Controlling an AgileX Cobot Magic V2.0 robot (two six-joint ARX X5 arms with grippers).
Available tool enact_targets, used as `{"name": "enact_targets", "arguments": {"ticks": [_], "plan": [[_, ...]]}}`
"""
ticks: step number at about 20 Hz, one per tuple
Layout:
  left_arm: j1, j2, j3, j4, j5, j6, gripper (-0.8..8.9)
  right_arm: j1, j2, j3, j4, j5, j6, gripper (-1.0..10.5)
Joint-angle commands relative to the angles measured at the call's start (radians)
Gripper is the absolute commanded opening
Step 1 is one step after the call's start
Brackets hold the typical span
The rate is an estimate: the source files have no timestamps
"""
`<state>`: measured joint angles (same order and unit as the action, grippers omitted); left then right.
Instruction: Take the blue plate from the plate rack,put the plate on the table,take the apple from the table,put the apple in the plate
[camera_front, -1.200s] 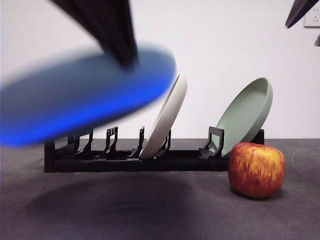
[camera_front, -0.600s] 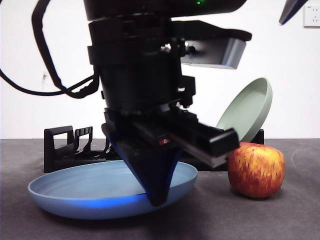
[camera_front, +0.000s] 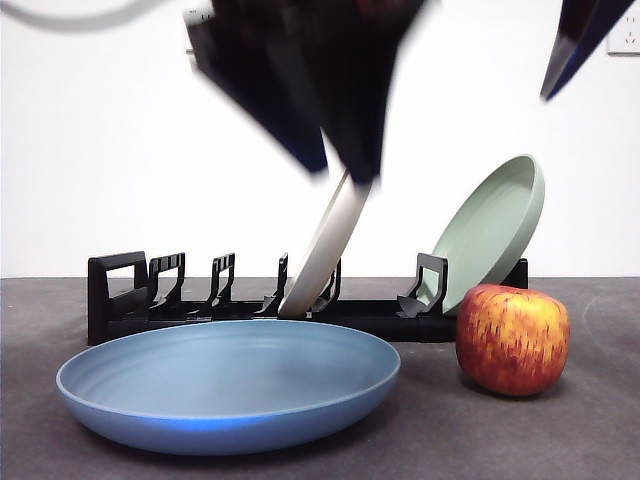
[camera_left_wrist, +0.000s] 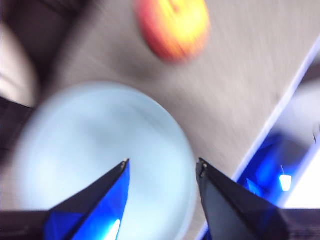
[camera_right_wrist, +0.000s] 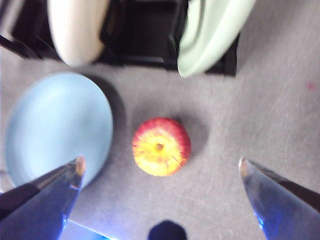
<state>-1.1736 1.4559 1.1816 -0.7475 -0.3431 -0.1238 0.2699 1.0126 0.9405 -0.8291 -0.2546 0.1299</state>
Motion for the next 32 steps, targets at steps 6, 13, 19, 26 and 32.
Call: {"name": "enact_targets", "arguments": {"ticks": [6,13,19,26,32], "plan": [[0.046,-0.394,0.026,-0.007,-0.279,-0.007,2.24,0.141,0.245,0.003,0.087,0.102,-0.027,5.7],[0.094,-0.666,0.029,-0.007,-0.394,-0.007,2.20,0.204,0.482,0.003,0.168,0.127,-0.034,5.7],[0.095,-0.740,0.031,-0.022,-0.411,-0.007,2.20,0.212,0.579,0.003,0.195,0.126,0.005,0.3],[0.095,-0.652,0.031,-0.087,-0.290,-0.005,2.20,0.325,0.477,0.026,0.195,0.123,0.065,-0.1],[0.151,-0.502,0.031,-0.185,-0.292,0.019,2.20,0.514,0.501,0.200,0.238,0.123,0.100,-0.1]]}}
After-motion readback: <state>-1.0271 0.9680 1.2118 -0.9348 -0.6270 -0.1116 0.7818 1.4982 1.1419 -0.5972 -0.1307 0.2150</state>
